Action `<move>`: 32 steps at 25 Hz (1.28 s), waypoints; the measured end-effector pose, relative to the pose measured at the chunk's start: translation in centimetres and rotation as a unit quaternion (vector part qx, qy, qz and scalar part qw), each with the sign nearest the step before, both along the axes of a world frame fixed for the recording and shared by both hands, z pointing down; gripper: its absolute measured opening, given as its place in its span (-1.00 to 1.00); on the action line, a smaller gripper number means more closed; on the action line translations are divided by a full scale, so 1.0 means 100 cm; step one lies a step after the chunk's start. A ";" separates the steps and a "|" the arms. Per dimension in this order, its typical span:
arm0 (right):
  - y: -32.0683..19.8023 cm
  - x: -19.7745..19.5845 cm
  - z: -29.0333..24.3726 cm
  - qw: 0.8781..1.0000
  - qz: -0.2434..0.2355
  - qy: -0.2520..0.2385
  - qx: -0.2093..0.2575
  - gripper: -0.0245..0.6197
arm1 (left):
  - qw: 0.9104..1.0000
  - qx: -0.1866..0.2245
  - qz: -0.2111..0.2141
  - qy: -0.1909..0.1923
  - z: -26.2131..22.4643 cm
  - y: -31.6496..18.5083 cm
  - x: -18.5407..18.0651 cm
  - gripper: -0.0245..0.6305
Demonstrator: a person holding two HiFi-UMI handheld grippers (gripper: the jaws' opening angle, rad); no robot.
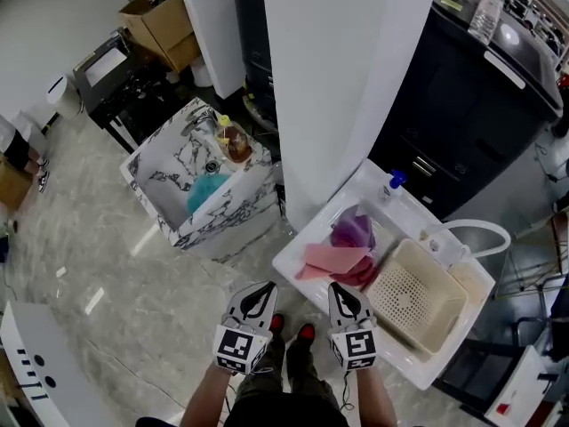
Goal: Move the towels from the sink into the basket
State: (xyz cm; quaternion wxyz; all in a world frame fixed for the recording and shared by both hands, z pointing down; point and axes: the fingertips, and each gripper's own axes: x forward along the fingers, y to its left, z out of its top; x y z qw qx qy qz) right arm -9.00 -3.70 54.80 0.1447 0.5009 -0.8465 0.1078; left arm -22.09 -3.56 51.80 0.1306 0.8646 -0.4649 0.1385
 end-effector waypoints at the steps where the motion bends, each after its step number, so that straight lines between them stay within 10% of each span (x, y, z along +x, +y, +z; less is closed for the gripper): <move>1: -0.002 -0.002 0.008 1.000 0.000 0.002 -0.007 -0.83 | 1.000 -0.004 0.003 -0.002 0.006 -0.003 -0.001 -0.87; 22: -0.035 -0.028 0.105 0.993 -0.038 0.083 -0.072 -0.82 | 0.997 -0.078 0.026 0.009 0.090 -0.026 -0.008 -0.87; 32: -0.056 -0.033 0.134 0.980 -0.056 0.147 -0.119 -0.30 | 0.996 -0.093 0.017 0.009 0.097 -0.027 -0.019 -0.87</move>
